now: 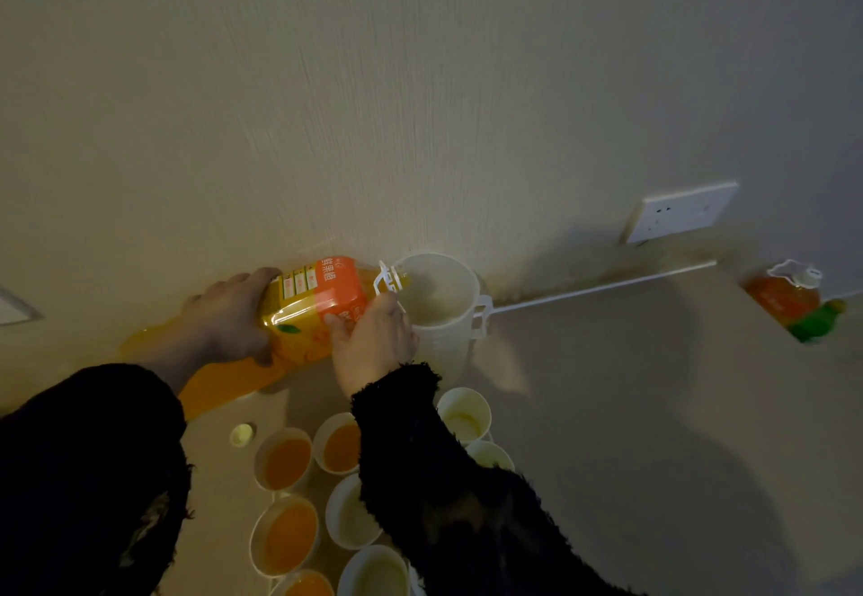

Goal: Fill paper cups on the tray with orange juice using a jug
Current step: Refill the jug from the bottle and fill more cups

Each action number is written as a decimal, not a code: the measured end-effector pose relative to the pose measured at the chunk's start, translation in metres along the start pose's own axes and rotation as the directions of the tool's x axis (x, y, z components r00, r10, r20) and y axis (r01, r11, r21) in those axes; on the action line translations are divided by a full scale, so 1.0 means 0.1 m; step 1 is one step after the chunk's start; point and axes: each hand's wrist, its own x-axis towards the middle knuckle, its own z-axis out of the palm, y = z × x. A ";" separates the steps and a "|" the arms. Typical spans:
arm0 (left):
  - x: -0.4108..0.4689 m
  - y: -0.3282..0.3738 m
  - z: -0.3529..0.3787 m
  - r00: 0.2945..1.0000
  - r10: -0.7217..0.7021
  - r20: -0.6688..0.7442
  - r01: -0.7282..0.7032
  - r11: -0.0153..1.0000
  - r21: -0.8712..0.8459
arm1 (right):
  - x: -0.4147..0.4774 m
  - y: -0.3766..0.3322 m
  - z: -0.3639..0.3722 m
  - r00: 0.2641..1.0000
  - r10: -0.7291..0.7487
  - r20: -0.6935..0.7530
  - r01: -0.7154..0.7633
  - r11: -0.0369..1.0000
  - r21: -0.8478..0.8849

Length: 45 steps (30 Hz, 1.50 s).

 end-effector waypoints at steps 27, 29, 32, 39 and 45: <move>0.09 -0.05 -0.02 1.000 0.020 0.019 -0.020 1.000 -0.014 | 0.02 -0.02 -0.01 1.000 0.003 -0.001 -0.003 1.000 0.017; 0.09 -0.06 -0.02 1.000 0.020 0.022 -0.019 1.000 -0.021 | 0.02 -0.02 -0.01 1.000 0.004 0.002 -0.004 1.000 0.017; 0.10 -0.06 -0.02 0.999 0.026 0.022 -0.025 0.999 -0.030 | 0.03 -0.02 0.00 1.000 0.008 0.004 -0.008 1.000 0.021; 0.11 -0.06 -0.01 0.999 0.029 0.034 -0.028 0.998 -0.050 | 0.02 -0.03 -0.01 1.000 0.010 -0.004 -0.010 1.000 0.026; 0.14 -0.08 -0.01 0.999 0.033 0.039 -0.032 0.999 -0.042 | 0.03 -0.04 0.00 1.000 0.021 -0.001 -0.021 1.000 0.016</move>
